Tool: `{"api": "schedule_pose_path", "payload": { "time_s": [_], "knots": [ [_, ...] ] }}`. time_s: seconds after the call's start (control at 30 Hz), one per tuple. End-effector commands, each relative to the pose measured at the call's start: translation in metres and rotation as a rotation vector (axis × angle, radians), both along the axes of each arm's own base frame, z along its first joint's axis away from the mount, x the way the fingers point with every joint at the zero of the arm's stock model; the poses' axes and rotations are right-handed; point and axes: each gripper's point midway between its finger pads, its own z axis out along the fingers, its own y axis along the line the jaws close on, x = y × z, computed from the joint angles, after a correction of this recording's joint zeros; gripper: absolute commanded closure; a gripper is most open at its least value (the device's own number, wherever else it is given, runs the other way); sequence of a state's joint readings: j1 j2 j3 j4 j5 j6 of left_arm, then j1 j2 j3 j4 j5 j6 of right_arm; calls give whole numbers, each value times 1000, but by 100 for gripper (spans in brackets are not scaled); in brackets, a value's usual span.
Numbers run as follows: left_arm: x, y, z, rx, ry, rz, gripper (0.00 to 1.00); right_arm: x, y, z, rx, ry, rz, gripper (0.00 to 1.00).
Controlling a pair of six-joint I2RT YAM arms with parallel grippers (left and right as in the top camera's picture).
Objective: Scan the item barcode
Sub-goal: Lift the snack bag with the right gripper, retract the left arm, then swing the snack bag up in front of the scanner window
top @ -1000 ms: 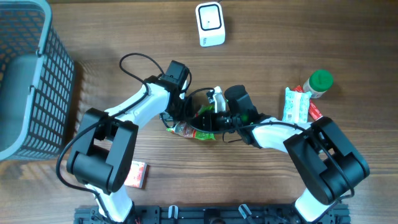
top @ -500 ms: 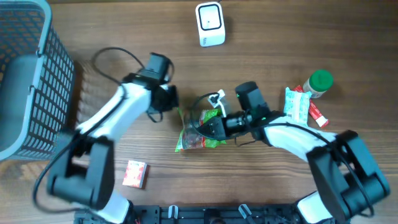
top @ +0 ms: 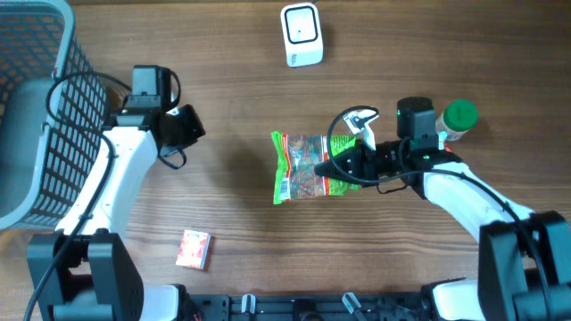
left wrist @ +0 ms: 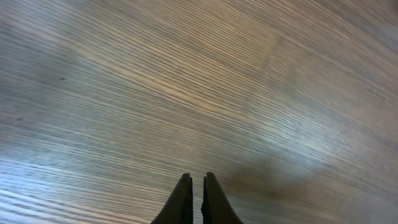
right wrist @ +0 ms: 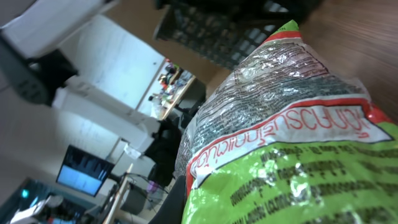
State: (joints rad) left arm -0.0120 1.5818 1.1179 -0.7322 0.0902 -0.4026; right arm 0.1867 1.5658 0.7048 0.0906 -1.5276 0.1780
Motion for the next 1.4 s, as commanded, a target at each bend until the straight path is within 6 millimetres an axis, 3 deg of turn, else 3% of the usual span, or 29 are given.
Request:
{"api": "schedule_pose_path", "payload": {
  "time_s": [0.0, 0.17, 0.23, 0.27, 0.33, 0.47, 0.6, 0.7, 0.73, 0.83, 0.97, 1.23, 1.37],
  "knots": [
    [2, 18, 4, 14, -14, 44, 96, -17, -3, 44, 90, -140, 75, 96],
    [9, 34, 5, 28, -42, 58, 93, -30, -5, 71, 101, -257, 70, 96],
    [13, 39, 5, 29, -56, 70, 83, -31, -6, 73, 101, -265, 68, 96],
    [15, 41, 6, 30, -65, 77, 71, -29, -5, 71, 90, -257, 56, 96],
    [16, 44, 6, 30, -71, 84, 59, -15, -2, 51, -5, -235, -44, 96],
    [16, 45, 6, 30, -70, 86, 0, 18, -22, -27, -424, -226, -284, 96],
    [15, 45, 6, 30, -67, 86, 0, 17, -49, -67, -675, -219, -328, 95],
    [15, 45, 6, 30, -67, 86, 0, 26, -72, -76, -836, -166, -407, 96],
    [15, 45, 6, 30, -67, 86, 0, 38, -83, -67, -897, -137, -474, 96],
    [15, 45, 6, 30, -67, 86, 0, 58, -87, -36, -916, -168, -538, 96],
    [15, 45, 6, 30, -67, 86, 0, 89, -106, 28, -1005, -270, -679, 96],
    [15, 45, 6, 30, -67, 86, 0, 107, -132, 155, -1158, -456, -715, 96],
    [15, 45, 6, 30, -67, 86, 0, 121, -139, 185, -1274, -494, -714, 96]
  ]
}}
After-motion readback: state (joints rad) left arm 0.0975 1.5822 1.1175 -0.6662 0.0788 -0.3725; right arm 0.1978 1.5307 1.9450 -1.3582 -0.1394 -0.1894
